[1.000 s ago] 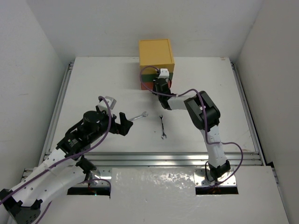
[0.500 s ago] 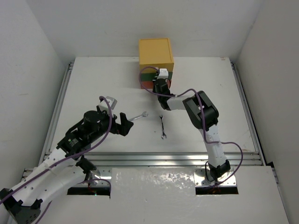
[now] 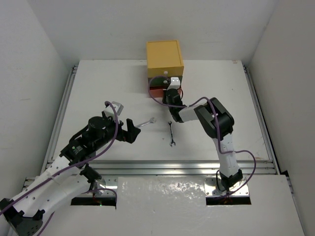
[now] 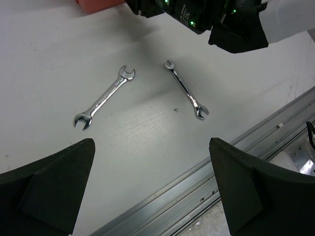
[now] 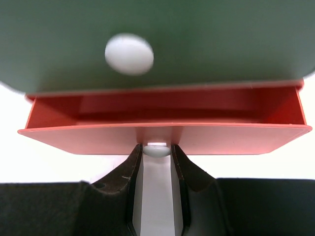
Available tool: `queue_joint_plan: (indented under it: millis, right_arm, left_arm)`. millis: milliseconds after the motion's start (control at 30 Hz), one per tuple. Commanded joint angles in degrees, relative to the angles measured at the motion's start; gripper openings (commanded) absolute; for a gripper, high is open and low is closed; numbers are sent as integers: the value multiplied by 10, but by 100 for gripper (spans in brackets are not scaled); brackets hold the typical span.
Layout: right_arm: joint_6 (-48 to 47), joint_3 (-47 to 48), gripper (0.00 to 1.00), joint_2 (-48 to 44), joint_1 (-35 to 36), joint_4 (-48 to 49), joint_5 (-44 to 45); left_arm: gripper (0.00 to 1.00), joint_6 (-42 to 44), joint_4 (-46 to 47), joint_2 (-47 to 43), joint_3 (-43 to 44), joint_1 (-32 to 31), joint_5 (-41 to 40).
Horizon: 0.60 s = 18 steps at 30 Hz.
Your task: Sort the tools into containers
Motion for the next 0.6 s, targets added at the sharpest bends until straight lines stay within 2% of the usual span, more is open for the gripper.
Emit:
queue_joint_plan:
  millis: [0,467,567]
  right_arm:
    - [14,-36,4,-49,8,65,0]
    - [36,-179,6,-135,43,129,4]
    - [40,-174,33,-147,43,100,2]
  left_arm:
    - [100,4,33,-7,-5,5,5]
    - [100,4,33,-12,-6,5,5]
    - [100,4,32,-12,-6,5,5]
